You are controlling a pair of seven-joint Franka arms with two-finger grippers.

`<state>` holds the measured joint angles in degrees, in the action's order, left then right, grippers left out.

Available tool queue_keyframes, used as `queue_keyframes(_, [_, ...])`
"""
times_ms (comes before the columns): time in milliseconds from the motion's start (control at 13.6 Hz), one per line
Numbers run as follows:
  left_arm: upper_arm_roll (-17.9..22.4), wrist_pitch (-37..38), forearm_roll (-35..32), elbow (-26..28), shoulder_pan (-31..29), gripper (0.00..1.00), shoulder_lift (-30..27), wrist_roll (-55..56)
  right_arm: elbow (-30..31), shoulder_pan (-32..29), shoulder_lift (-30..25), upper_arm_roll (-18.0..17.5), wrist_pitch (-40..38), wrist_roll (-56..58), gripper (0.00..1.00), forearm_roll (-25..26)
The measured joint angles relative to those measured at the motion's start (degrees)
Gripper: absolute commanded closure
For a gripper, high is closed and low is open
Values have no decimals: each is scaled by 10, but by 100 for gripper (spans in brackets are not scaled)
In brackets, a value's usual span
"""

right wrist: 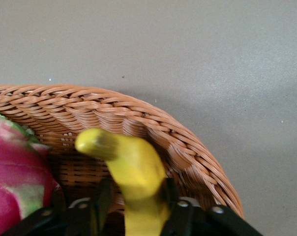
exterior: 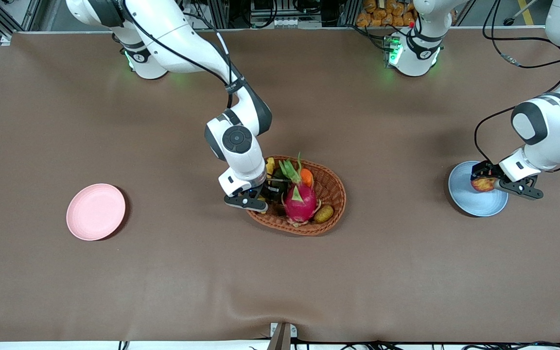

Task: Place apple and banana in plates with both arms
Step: 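Lower the apple onto the blue plate while the right gripper grasps the banana, then open the left gripper off the apple while the right gripper carries the banana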

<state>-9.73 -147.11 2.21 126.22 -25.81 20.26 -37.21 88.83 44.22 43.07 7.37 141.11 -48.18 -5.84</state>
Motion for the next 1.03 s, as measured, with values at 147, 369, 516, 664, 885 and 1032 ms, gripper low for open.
queue_keyframes(147, [-2, -1, 0, -6, 0, 0, 0, 0, -1, 0, 0, 0, -1, -1, 87, 1])
queue_keyframes(369, [-11, 0, 0, -30, 0, 0, 0, 0, -9, 0, -3, 4, -8, -1, 87, 1])
queue_keyframes(516, [-18, 15, 0, -57, 1, 0, -1, 0, -20, -5, -21, 9, -37, -1, 86, 1])
queue_keyframes(664, [-21, 67, 0, -98, 1, 0, -2, 0, -29, -20, -57, 12, -83, 0, 86, 1])
queue_keyframes(885, [-22, 146, 0, -160, 1, 0, -4, 0, -30, -50, -131, 13, -191, 32, 86, 1])
queue_keyframes(1032, [-24, 179, 0, -186, 4, 0, -4, 0, -14, -79, -176, 13, -234, 90, 86, 1])
